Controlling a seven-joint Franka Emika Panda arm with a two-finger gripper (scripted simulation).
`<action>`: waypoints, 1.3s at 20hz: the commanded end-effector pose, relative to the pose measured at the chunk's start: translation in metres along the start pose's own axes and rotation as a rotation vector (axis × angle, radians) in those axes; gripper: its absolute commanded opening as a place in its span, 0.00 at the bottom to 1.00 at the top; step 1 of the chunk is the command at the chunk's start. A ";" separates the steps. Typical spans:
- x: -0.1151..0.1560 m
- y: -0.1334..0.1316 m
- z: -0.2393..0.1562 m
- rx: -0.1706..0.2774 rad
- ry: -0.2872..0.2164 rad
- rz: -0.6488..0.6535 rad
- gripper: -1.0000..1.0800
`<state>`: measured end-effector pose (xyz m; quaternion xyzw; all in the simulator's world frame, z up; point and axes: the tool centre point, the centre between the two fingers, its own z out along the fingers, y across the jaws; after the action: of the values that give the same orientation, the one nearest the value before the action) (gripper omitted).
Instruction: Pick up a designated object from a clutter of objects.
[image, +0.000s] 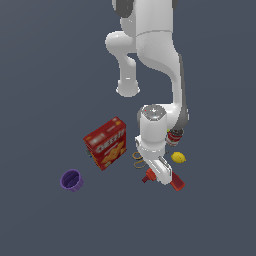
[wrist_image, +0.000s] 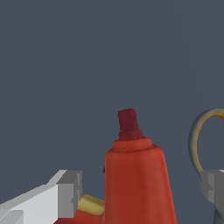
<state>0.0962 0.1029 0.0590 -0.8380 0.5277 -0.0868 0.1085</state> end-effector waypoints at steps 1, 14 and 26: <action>0.000 0.000 0.003 0.004 0.003 0.015 1.00; -0.001 0.001 0.026 0.004 0.003 0.017 1.00; 0.000 0.001 0.031 0.004 0.003 0.019 0.00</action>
<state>0.1058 0.1068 0.0344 -0.8325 0.5345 -0.0915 0.1135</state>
